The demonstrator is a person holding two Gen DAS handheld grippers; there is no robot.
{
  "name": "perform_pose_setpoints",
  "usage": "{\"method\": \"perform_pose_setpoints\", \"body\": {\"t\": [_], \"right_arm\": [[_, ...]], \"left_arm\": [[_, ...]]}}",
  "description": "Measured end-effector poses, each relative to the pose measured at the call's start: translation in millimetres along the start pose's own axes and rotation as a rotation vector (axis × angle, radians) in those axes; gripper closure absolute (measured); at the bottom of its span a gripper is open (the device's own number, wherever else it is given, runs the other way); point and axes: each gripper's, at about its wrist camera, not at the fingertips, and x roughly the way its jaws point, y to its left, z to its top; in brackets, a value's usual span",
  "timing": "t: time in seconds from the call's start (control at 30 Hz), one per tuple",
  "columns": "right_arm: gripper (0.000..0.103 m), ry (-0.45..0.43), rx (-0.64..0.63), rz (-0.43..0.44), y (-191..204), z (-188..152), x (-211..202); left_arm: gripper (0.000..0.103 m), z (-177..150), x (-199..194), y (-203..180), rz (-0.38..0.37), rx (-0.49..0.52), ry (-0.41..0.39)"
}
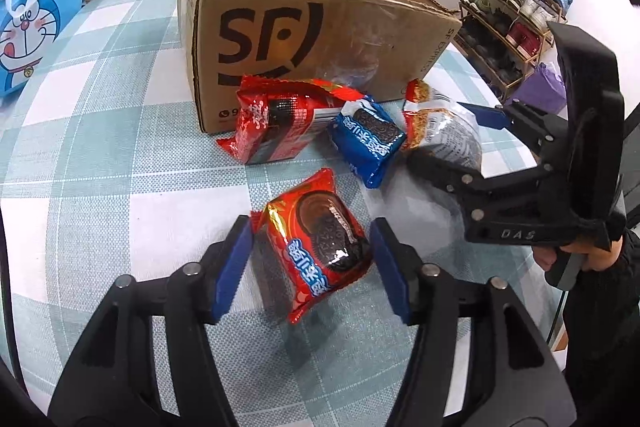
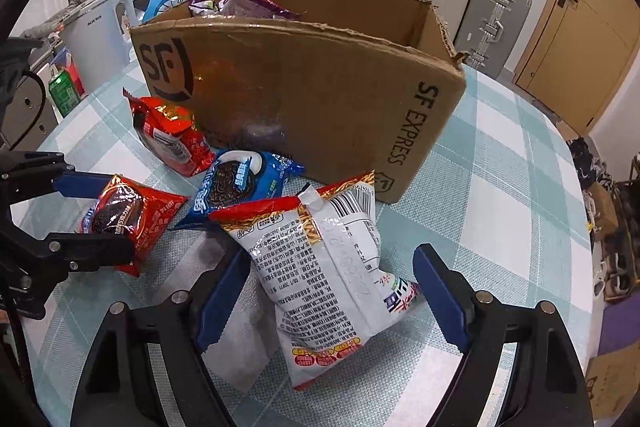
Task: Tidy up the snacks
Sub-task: 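Grasp the white chip bag with the right gripper while the left gripper grasps a red biscuit pack, then lift the chip bag and red biscuit pack and carry them over the box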
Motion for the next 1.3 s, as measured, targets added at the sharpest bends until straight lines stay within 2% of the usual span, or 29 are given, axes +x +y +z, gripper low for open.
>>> {"method": "perform_pose_setpoints", "body": {"t": [0.07,0.23,0.43,0.57,0.87,0.97,1.07,1.2,1.3], "right_arm": [[0.032,-0.006,0.016,0.005,-2,-3,-2],[0.055,-0.044,0.073,0.039,-9,-14,-15],[0.056,-0.107,0.169,0.077,-14,-29,-32],[0.056,-0.133,0.204,0.065,-14,-33,-43],[0.055,-0.149,0.214,0.059,-12,-35,-53],[0.055,-0.148,0.209,0.055,-10,-36,-54],[0.056,-0.151,0.214,0.058,-9,-36,-55],[0.056,-0.167,0.215,0.061,-7,-36,-58],[0.056,-0.181,0.215,0.065,-5,-35,-62]], "left_arm": [[0.041,3,2,1,-0.006,-0.008,0.008],[0.041,6,6,1,-0.02,-0.018,0.023],[0.037,6,7,-1,-0.018,-0.02,0.022],[0.036,6,7,0,-0.015,-0.03,0.039],[0.035,9,15,-8,-0.006,-0.032,0.046],[0.046,9,19,-14,0.022,-0.018,0.023],[0.062,8,16,-18,-0.007,-0.002,0.015],[0.063,5,12,-22,0.002,0.021,0.003],[0.063,0,6,-23,-0.017,0.016,-0.011]]}}
